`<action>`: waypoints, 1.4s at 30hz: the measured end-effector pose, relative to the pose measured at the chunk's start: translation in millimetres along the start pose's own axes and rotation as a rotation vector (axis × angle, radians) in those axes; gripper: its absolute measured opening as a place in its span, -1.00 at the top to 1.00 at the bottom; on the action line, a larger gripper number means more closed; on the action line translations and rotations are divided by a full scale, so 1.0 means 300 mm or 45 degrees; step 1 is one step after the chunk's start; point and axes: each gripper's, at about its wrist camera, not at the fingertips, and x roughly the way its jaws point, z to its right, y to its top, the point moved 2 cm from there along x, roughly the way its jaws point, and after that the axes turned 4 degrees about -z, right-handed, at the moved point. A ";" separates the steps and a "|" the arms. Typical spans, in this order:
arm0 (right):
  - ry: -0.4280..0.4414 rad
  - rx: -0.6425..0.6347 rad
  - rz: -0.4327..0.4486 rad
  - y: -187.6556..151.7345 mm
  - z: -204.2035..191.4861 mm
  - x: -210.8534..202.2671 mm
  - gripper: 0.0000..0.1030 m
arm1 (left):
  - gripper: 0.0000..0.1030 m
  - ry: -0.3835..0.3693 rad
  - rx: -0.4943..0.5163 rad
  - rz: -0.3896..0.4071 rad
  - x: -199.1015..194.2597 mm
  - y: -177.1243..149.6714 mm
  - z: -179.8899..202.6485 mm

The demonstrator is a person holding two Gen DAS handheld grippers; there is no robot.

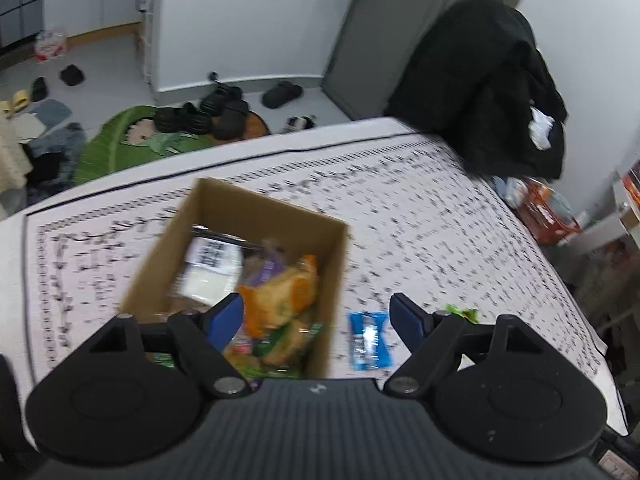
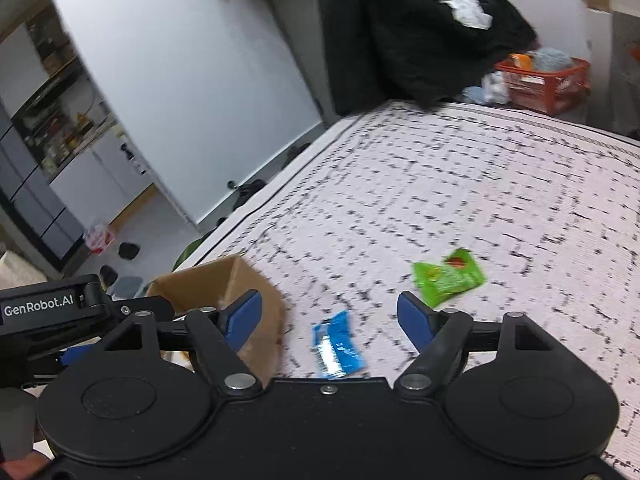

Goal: Organize snacks
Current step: 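Withdraw both open grippers from the box toward the blue and green packets, then grasp the blue packet with the left gripper while the right grasps the green packet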

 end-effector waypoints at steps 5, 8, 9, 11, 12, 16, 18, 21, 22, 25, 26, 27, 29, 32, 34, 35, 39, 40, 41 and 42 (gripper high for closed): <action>-0.054 0.111 0.019 0.008 0.098 -0.007 -0.65 | -0.79 -0.024 -0.005 0.007 0.025 -0.008 0.064; -0.064 0.177 0.024 0.011 0.150 -0.008 -0.74 | -0.86 -0.047 0.015 -0.019 0.047 -0.017 0.105; -0.070 0.193 0.027 0.013 0.166 -0.009 -0.76 | -0.86 -0.057 0.019 -0.023 0.053 -0.022 0.120; -0.076 0.222 0.032 0.013 0.195 -0.011 -0.79 | -0.86 -0.079 0.024 -0.034 0.064 -0.030 0.148; -0.079 0.238 0.033 0.014 0.210 -0.011 -0.82 | -0.86 -0.091 0.030 -0.039 0.070 -0.034 0.162; -0.094 0.307 0.037 0.016 0.269 -0.014 -0.87 | -0.86 -0.099 0.050 -0.048 0.089 -0.048 0.210; -0.096 0.328 0.037 0.013 0.295 -0.018 -0.87 | -0.86 -0.098 0.048 -0.047 0.102 -0.055 0.228; -0.096 0.352 0.039 0.011 0.330 -0.022 -0.87 | -0.83 -0.088 0.041 -0.038 0.121 -0.070 0.249; -0.091 0.366 0.041 0.010 0.345 -0.023 -0.87 | -0.82 -0.093 0.041 -0.040 0.129 -0.074 0.255; -0.071 0.408 0.037 0.005 0.382 -0.021 -0.87 | -0.73 -0.097 0.038 -0.039 0.152 -0.090 0.281; -0.063 0.417 0.038 0.004 0.392 -0.022 -0.87 | -0.70 -0.093 0.034 -0.037 0.162 -0.096 0.289; -0.054 0.430 0.037 0.002 0.403 -0.018 -0.86 | -0.67 -0.096 0.025 -0.038 0.172 -0.102 0.296; -0.032 0.454 0.025 -0.002 0.421 -0.005 -0.82 | -0.58 -0.090 0.009 -0.039 0.192 -0.117 0.305; 0.013 0.487 -0.008 -0.009 0.441 0.019 -0.59 | -0.48 -0.069 -0.012 -0.037 0.230 -0.143 0.315; 0.043 0.502 -0.037 -0.015 0.450 0.043 -0.43 | -0.45 -0.046 -0.022 -0.028 0.258 -0.158 0.320; 0.055 0.504 -0.053 -0.018 0.453 0.055 -0.34 | -0.44 -0.031 -0.030 -0.024 0.273 -0.165 0.320; 0.086 0.521 -0.092 -0.030 0.466 0.095 -0.17 | -0.32 0.014 -0.074 -0.010 0.324 -0.185 0.308; 0.096 0.529 -0.103 -0.032 0.470 0.106 -0.15 | -0.32 0.026 -0.079 -0.004 0.335 -0.188 0.307; 0.106 0.539 -0.112 -0.034 0.475 0.118 -0.12 | -0.31 0.035 -0.083 0.003 0.344 -0.190 0.306; 0.112 0.546 -0.118 -0.033 0.478 0.126 -0.11 | -0.31 0.047 -0.084 0.010 0.353 -0.194 0.305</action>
